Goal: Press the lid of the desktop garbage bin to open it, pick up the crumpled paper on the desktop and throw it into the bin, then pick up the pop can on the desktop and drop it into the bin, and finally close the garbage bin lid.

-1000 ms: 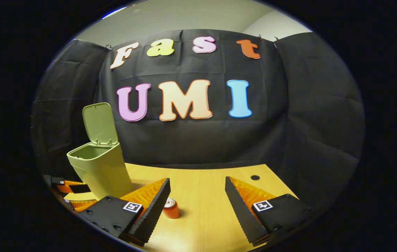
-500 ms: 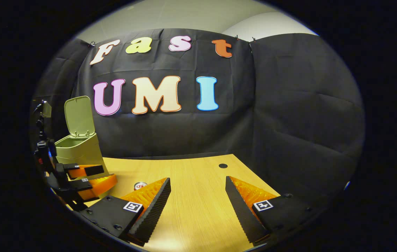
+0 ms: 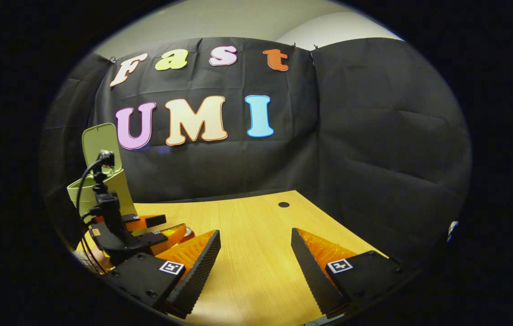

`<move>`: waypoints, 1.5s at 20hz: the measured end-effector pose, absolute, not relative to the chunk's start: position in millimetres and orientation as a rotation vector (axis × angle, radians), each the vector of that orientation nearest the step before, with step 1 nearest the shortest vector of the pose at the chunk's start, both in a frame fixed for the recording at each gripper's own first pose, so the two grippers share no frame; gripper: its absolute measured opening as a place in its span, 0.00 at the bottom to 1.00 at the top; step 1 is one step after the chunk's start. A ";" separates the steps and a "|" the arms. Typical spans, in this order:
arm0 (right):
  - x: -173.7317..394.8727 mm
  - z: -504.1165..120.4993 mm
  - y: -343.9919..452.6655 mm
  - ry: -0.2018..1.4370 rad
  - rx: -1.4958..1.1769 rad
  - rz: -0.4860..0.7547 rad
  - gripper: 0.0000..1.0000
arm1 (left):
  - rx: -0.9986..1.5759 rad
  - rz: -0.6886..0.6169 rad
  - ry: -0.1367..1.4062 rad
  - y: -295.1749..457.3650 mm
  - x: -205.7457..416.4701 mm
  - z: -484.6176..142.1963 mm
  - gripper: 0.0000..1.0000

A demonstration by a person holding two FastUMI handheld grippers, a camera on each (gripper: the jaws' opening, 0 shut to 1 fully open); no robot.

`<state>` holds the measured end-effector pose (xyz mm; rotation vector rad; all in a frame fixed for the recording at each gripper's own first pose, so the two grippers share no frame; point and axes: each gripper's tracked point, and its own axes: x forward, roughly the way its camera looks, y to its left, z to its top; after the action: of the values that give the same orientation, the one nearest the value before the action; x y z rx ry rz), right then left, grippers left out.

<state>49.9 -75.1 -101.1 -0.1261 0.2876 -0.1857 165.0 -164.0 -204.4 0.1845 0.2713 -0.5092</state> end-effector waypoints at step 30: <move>29.9 -151.4 -95.6 0.352 -0.109 -0.247 0.99 | 0.179 -0.437 0.349 -151.7 180.9 -274.2 0.93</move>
<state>29.9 -95.6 -151.4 -0.1089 0.3520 -0.2470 180.9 -151.7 -274.2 0.1791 0.3493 -0.4372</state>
